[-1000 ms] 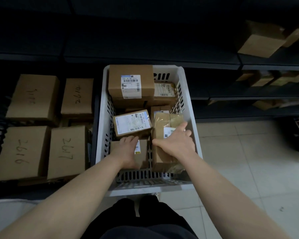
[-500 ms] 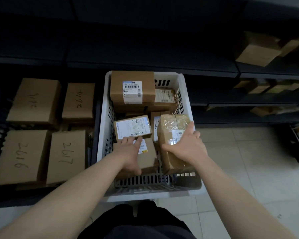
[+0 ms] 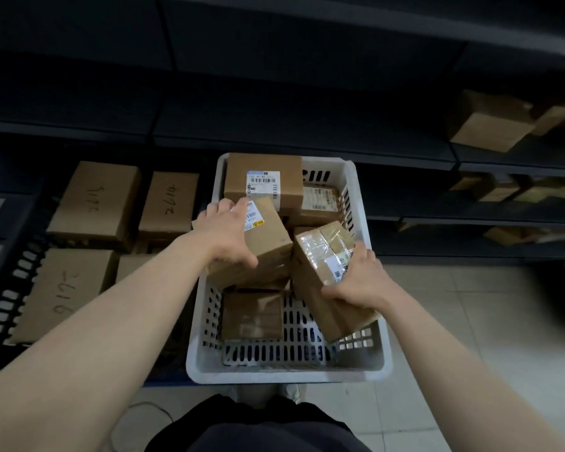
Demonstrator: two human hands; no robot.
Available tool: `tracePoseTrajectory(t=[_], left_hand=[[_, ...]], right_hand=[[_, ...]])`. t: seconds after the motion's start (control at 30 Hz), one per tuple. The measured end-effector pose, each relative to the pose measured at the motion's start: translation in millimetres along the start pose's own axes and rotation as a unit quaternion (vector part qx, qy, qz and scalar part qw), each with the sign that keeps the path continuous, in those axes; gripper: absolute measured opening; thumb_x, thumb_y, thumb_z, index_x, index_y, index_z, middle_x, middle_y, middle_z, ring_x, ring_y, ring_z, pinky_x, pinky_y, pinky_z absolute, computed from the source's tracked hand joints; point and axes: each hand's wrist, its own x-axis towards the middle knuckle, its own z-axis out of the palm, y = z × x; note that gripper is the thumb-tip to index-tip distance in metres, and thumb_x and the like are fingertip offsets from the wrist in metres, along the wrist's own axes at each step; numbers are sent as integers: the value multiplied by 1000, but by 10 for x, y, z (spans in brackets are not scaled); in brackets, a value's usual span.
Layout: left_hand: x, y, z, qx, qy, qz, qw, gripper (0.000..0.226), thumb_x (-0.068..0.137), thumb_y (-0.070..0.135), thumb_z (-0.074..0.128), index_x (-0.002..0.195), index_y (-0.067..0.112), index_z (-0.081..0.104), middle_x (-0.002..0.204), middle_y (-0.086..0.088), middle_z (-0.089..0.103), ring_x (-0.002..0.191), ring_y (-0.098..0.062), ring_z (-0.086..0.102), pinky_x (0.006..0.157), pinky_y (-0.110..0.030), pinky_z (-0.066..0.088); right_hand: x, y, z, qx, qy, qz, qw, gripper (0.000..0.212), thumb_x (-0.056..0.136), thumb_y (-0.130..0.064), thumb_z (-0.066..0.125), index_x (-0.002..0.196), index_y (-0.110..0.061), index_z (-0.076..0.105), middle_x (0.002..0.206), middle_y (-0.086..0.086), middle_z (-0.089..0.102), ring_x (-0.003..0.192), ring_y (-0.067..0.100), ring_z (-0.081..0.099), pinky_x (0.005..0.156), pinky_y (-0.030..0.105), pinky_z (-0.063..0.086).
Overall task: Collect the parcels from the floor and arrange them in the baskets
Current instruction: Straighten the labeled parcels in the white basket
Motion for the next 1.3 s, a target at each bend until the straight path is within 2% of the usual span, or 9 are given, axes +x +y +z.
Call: tracePoseTrajectory(t=[0.23,0.37,0.6,0.67,0.77,0.93,1.13,1.3], left_hand=[[23,51,-42,-52,46,-6,998,125,57,49,79,151,26,2,147,-9,27,134,-31,27,110,-46,29],[120,297,-32,-22,72,31,997,126,58,52,79,153,22,1,151,-9,23,138,-32,22,113,-45,23],[385,744,24,30,57,115,991,123,60,54,80,152,21,6,150,-8,27,138,-31,24,114,-45,21],[459,884,21,13,50,87,995,119,59,59,78,150,20,13,145,-10,33,134,-31,30,109,-45,28],[540,1082,30,-43,23,1,999,116,58,69,74,147,17,20,141,-12,39,130,-32,36,100,-44,37],[632,1280,199,-120,-6,-102,988,121,57,75,71,148,14,22,142,-15,38,129,-32,38,101,-45,39],[716,1384,490,-122,3,-148,981,119,57,81,64,143,9,27,137,-16,43,124,-33,42,96,-44,40],[851,1558,528,-88,32,-146,985,111,60,80,60,141,11,28,130,-17,45,118,-32,45,90,-41,40]], right_hand=[[-10,-39,-113,47,62,57,995,111,66,-53,78,144,-3,17,138,15,35,127,33,38,101,42,41],[-45,-52,-297,53,91,80,991,110,65,-55,78,143,-3,20,137,17,37,124,33,42,95,42,43],[-188,102,-613,53,137,107,983,107,66,-54,77,142,-3,22,133,15,39,120,30,44,83,36,41],[-216,178,-705,55,154,110,980,105,66,-55,77,140,-3,23,133,15,39,119,30,44,81,36,39],[-228,274,-827,66,169,114,977,104,65,-55,77,139,-5,24,133,15,39,119,30,45,81,36,39],[-187,349,-906,87,158,108,978,103,65,-55,77,139,-7,26,132,13,39,116,30,47,80,36,42],[-73,373,-927,86,142,91,982,102,65,-56,77,139,-9,26,132,11,40,115,28,48,80,35,43],[29,433,-986,72,141,75,985,102,65,-57,77,139,-10,25,131,10,39,114,27,47,84,37,47]])
